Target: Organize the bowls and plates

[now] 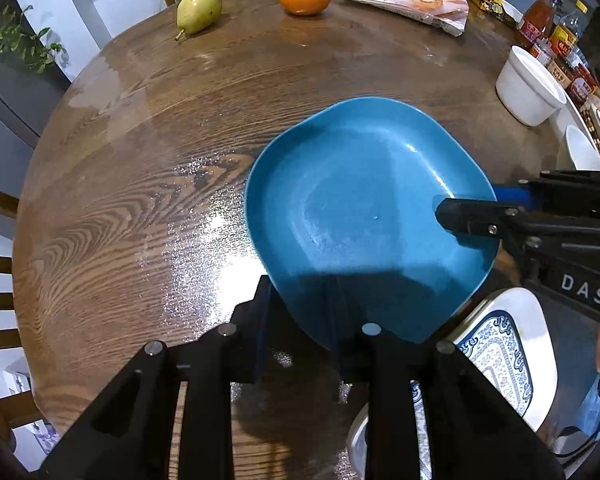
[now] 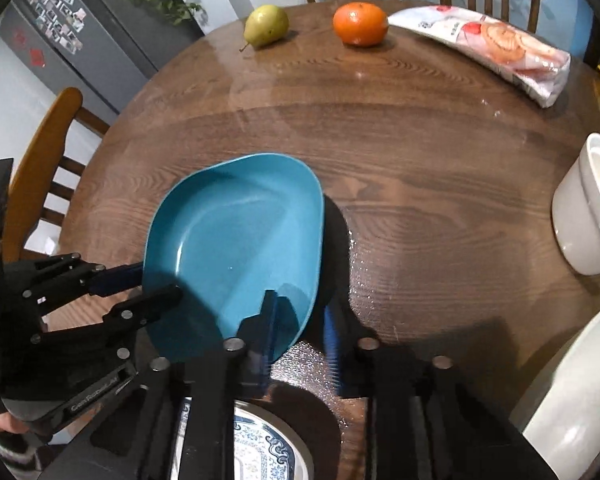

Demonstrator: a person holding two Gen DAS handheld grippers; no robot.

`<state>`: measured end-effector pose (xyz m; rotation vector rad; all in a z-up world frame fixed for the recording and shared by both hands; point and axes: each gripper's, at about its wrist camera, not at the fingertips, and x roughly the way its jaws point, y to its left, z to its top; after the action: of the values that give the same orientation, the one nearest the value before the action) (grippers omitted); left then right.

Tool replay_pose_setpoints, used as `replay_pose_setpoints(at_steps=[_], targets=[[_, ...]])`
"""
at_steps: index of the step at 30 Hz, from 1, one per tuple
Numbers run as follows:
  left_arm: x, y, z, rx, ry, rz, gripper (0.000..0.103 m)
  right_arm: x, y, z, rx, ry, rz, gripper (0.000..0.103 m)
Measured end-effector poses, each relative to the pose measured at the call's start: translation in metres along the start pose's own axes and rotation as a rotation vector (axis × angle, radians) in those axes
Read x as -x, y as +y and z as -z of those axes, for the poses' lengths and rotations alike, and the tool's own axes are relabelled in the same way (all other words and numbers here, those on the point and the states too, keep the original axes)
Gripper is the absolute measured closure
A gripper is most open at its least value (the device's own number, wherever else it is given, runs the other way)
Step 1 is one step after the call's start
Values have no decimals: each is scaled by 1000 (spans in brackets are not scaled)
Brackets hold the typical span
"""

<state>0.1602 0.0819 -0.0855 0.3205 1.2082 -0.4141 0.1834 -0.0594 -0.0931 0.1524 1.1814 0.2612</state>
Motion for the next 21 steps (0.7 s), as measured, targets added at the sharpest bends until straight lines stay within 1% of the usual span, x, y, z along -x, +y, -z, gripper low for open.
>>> replay_pose_setpoints(at_steps=[5,9,13,21], targets=[[1,-2,1,12,-13,-14,83,-1,-4,0,-14,-2,-19,87],[5,-5,3,17,-44,-68,84,6,-2,1,-10,-24,-27,89],[17,-1,1,40,-76,-65,84,19,-1,0,-9,-60,-39,89],[47,-2,3,54,-135,-88,84,50,4,5,-5,-123,-82,89]])
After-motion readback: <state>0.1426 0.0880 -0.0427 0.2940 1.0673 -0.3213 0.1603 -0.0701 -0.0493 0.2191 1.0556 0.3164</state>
